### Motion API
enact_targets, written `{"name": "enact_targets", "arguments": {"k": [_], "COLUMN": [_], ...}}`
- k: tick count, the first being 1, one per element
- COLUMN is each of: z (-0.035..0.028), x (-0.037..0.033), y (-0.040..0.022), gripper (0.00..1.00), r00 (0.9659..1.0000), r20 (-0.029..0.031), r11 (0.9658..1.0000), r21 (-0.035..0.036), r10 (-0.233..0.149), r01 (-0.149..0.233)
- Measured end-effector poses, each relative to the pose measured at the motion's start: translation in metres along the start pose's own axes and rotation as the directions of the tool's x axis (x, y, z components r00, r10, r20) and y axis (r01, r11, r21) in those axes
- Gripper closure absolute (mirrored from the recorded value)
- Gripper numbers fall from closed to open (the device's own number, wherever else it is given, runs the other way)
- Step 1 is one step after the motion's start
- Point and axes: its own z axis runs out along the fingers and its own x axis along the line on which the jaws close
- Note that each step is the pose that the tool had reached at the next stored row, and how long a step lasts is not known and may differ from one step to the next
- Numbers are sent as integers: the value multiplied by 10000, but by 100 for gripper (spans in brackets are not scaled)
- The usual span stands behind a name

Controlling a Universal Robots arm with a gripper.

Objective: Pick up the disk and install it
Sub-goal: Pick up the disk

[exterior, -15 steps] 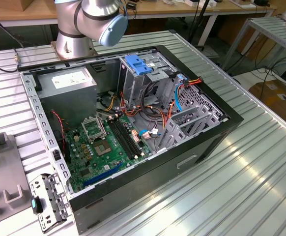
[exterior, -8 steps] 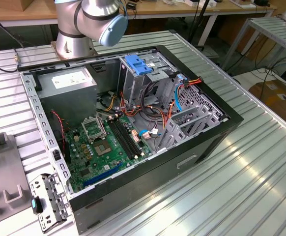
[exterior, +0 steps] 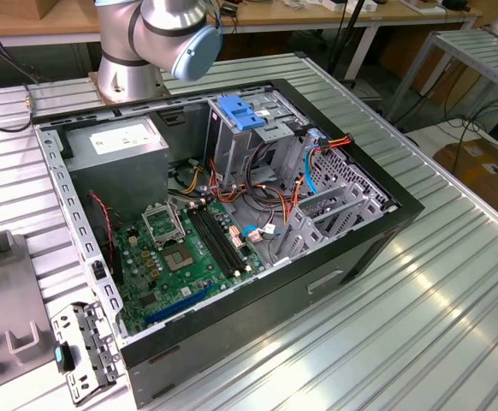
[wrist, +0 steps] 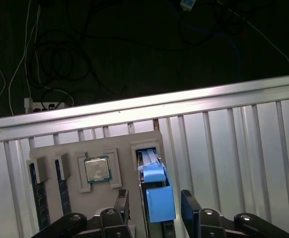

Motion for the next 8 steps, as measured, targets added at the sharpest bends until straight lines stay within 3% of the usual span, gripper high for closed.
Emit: {"name": "enact_targets", "arguments": {"k": [2, 8], "z": [109, 217], "x": [0, 1], "y": [1, 10], "gripper": [46, 46], "r00": [10000, 10000], "r20": [1, 0], "r11": [10000, 10000], "r21": [1, 0], "r10": [1, -40], "r01": [-1, 40]}}
